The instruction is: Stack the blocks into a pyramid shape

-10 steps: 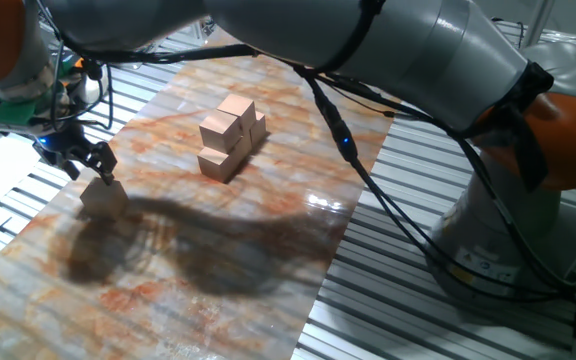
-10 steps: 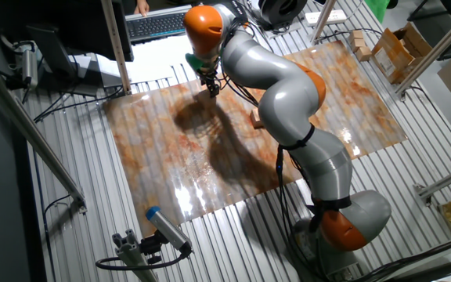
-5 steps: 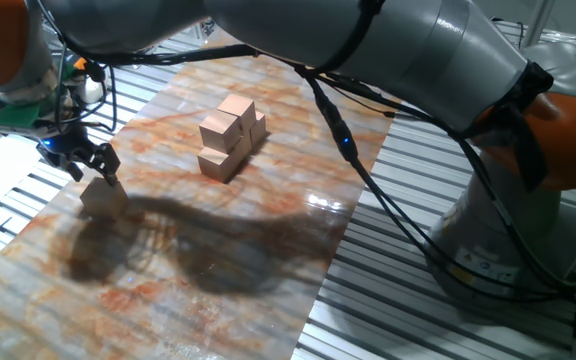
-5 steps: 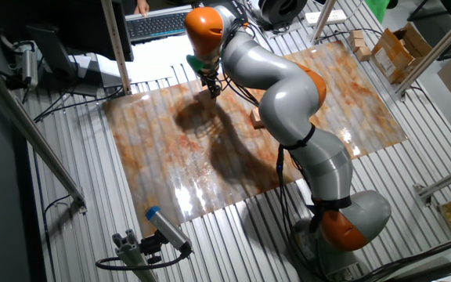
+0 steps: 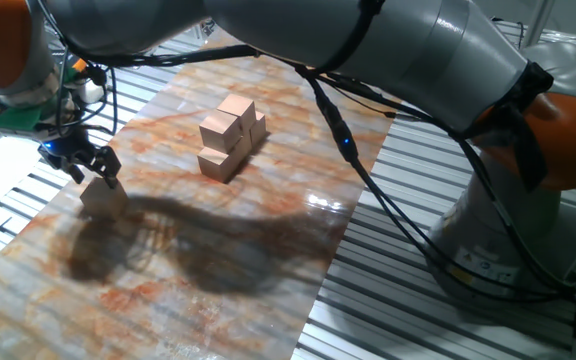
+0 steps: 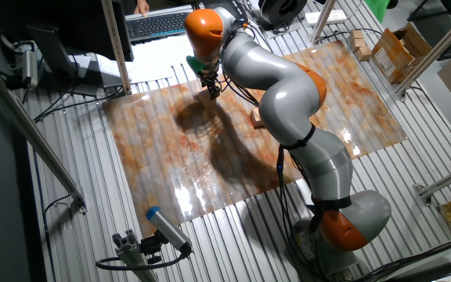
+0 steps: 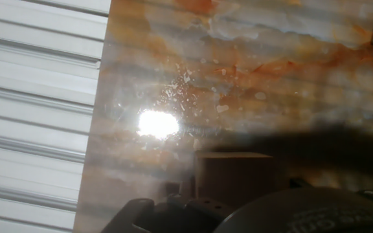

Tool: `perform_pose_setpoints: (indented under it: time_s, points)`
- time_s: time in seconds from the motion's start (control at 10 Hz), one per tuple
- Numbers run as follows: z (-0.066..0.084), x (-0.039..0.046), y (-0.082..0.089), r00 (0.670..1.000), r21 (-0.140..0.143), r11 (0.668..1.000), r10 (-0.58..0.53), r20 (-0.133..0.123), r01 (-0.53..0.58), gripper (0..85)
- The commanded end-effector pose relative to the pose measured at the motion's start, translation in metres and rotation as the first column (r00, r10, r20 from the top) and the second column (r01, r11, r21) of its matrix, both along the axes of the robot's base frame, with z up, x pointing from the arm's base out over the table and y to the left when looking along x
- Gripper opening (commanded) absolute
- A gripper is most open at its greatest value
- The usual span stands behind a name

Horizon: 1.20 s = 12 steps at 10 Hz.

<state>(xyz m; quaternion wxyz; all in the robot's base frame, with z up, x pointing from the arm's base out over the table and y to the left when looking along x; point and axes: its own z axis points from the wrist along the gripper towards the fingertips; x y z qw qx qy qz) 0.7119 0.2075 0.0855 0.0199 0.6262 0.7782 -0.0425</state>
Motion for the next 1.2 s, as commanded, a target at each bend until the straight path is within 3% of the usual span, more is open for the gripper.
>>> perform_pose_setpoints:
  time_s: [0.0, 1.1]
  points:
    - [-0.0015, 0.0003, -0.0002, 1.000, 0.002, 1.000, -0.002, 0.001, 0.002, 68.0]
    - [-0.0113, 0.0006, -0.0010, 1.000, -0.001, 1.000, 0.008, -0.004, -0.008, 68.0]
